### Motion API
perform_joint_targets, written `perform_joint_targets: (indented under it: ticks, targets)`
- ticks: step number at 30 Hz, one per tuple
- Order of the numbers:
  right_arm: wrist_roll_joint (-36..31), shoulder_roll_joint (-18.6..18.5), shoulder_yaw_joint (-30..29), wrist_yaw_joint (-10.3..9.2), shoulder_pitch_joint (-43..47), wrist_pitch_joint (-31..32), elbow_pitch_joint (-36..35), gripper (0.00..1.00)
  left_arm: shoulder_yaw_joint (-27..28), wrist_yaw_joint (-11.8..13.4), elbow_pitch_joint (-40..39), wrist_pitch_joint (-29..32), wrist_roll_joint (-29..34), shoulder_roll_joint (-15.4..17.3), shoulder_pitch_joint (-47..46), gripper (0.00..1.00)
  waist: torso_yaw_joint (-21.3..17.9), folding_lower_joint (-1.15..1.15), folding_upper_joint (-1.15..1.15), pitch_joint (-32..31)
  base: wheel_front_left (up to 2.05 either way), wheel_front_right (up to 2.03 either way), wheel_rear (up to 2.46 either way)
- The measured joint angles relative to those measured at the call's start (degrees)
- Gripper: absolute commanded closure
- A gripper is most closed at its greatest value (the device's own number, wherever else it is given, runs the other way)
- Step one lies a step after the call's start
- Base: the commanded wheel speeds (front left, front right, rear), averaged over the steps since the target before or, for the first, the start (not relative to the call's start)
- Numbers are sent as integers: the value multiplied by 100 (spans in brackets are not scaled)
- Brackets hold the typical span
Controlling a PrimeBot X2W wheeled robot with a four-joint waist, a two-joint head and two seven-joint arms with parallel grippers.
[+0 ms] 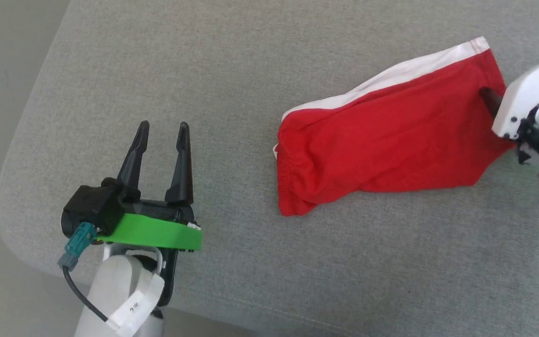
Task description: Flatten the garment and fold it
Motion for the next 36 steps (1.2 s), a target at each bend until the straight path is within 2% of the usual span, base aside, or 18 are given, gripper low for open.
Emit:
perform_joint_targets:
  ticks: [6,7,8,9,11,19,27,30,36]
  targets:
    - [-216,24,23,-2,-269,772,-21,0,-37,-1,-33,0,-57,-2,-2,0,93,0,0,116,0,0,0]
    - [-216,31,36,-2,-286,880,-52,12,-36,-1,-34,0,-58,-2,-3,0,101,0,0,133,0,0,0]
    - [-212,33,42,-3,-295,964,-96,51,-36,-1,-38,0,-59,-2,-4,0,108,0,0,149,0,0,0]
    - [-209,34,43,-3,-297,1015,-135,64,-34,-1,-44,0,-60,-2,-5,0,113,0,0,159,0,0,0]
    - [-196,38,64,-5,-295,1094,-230,100,-40,-1,-54,0,-77,-2,-8,0,121,0,0,175,0,0,0]
    - [172,185,272,-1,40,1116,-684,100,-51,-1,-73,0,-73,-5,-14,0,70,0,0,90,0,0,0]
    - [264,-123,326,1,578,985,-1103,100,-15,-1,-40,0,11,-11,41,0,-141,0,0,-131,0,0,0]
    - [90,-259,113,1,762,889,-1246,100,-22,-2,7,0,31,-13,71,0,-242,0,0,-227,0,0,0]
    - [-667,-454,-449,1,1141,676,-1594,100,-40,-2,64,0,76,-13,122,0,-454,0,0,-408,0,0,0]
